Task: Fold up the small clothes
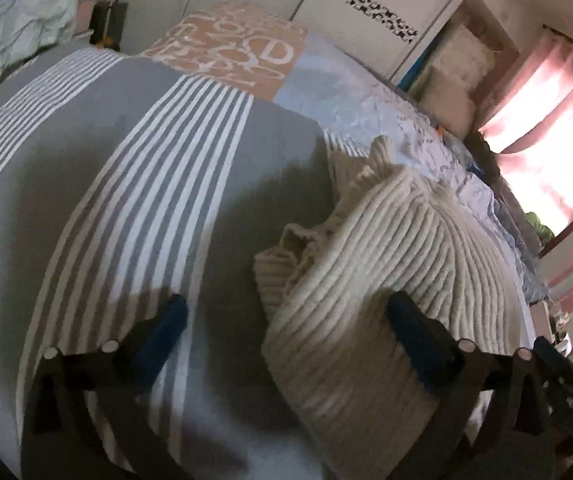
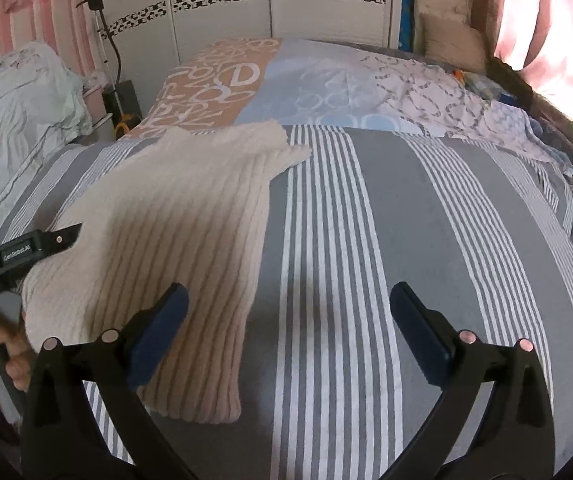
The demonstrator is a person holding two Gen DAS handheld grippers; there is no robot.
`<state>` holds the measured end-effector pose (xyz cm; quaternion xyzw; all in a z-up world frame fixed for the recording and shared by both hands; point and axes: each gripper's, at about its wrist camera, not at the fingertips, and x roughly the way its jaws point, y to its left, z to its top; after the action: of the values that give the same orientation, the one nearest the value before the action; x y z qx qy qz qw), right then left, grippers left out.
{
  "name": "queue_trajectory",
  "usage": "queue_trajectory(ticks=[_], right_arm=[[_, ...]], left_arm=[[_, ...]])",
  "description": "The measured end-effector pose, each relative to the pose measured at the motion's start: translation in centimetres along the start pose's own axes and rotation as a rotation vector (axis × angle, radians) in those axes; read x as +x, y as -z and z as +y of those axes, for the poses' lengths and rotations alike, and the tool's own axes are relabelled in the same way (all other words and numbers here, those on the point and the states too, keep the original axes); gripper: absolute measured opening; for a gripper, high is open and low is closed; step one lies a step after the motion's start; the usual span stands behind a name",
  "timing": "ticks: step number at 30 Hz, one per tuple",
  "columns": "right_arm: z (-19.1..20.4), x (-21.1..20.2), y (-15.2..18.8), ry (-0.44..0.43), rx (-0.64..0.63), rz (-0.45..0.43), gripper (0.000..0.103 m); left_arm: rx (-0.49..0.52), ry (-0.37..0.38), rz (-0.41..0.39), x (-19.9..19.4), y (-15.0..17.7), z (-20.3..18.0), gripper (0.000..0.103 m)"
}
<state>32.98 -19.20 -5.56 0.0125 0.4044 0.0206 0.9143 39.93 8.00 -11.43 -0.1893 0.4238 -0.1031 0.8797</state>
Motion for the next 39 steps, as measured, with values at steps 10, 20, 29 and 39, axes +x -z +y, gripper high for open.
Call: queue_trajectory(ticks=[10, 20, 29, 39], right_arm=[[-1.4, 4.5, -1.8, -0.188, 0.158, 0.079, 0.100], [1.6, 7.2, -1.2, -0.407, 0.149, 0.098, 0.075], [2.7, 5.2, -1.3, -0.343, 0.071, 0.024, 0.047], [1.3, 1.3, -1.9, -0.211, -0.084, -0.063, 0.043]], left_arm=[[0.030, -0.083, -0.011, 1.0, 0.0, -0.9, 0.102], [0.038, 0.006, 0.003, 0.8, 0.3, -1.7, 0.066], [0.082, 0.006, -0.040, -0.3, 0.9, -4.2, 0.026], [0.184, 0.083, -0.060, -2.4, 1.4, -10.4, 0.024]])
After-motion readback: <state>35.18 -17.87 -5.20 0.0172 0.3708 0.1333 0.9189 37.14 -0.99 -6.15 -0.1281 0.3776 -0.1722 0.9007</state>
